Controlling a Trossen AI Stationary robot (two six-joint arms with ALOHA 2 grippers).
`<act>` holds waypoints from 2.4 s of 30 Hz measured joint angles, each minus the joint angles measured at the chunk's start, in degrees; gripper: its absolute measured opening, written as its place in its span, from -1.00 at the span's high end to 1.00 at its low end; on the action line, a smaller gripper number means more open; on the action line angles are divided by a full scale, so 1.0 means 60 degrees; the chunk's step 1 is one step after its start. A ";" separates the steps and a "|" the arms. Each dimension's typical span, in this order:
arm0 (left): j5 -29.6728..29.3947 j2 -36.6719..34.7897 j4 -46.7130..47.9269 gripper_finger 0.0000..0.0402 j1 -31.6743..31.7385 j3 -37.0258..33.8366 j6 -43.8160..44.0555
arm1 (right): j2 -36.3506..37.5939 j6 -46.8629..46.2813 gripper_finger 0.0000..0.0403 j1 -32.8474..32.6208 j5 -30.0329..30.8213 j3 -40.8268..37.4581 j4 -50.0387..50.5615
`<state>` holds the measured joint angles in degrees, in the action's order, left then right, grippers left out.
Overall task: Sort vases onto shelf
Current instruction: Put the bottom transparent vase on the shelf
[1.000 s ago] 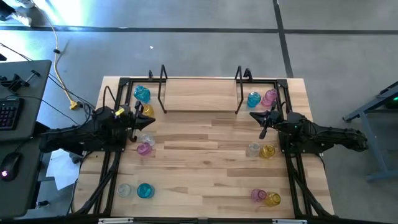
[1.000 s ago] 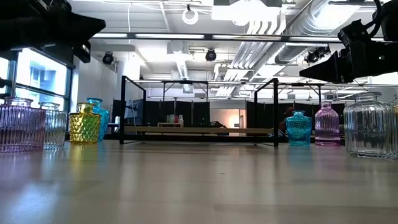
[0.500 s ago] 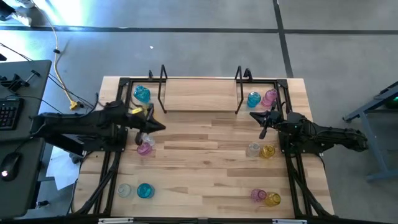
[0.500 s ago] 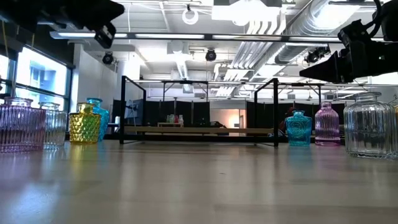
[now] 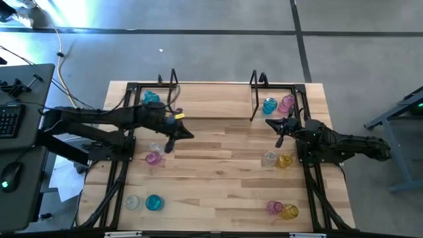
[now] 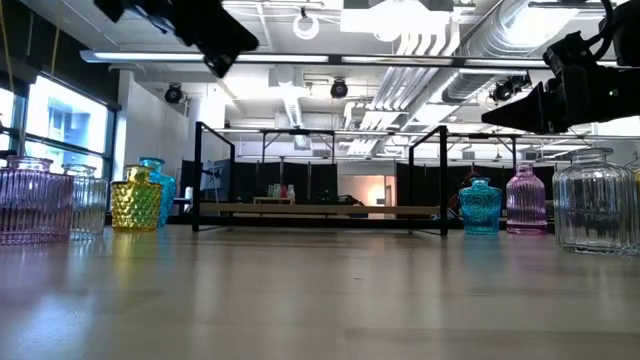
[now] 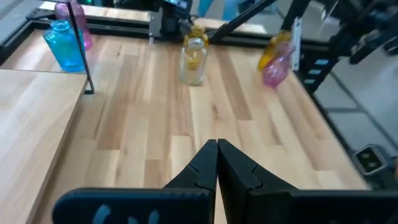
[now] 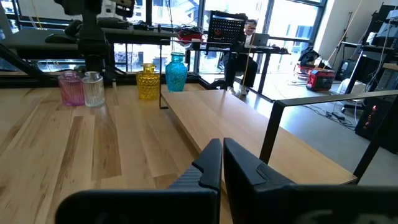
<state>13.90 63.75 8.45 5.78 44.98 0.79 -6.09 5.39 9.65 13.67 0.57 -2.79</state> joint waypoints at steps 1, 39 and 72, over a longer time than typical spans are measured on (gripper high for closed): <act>-0.0020 0.0296 -0.0101 1.00 0.0035 0.0110 -0.0064 | 0.0000 0.0000 1.00 0.0000 0.0000 0.0001 0.0000; 0.0397 0.6614 0.0300 1.00 0.1202 0.4547 -0.2923 | 0.0007 0.0000 1.00 0.0000 -0.0018 0.0001 0.0000; -0.1783 0.4146 1.0470 0.78 -0.0572 0.4455 0.0386 | 0.0007 0.0000 1.00 0.0002 -0.0019 -0.0002 0.0000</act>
<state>3.20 88.63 71.27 2.34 71.71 3.10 -6.04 5.39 9.66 13.55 0.56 -2.79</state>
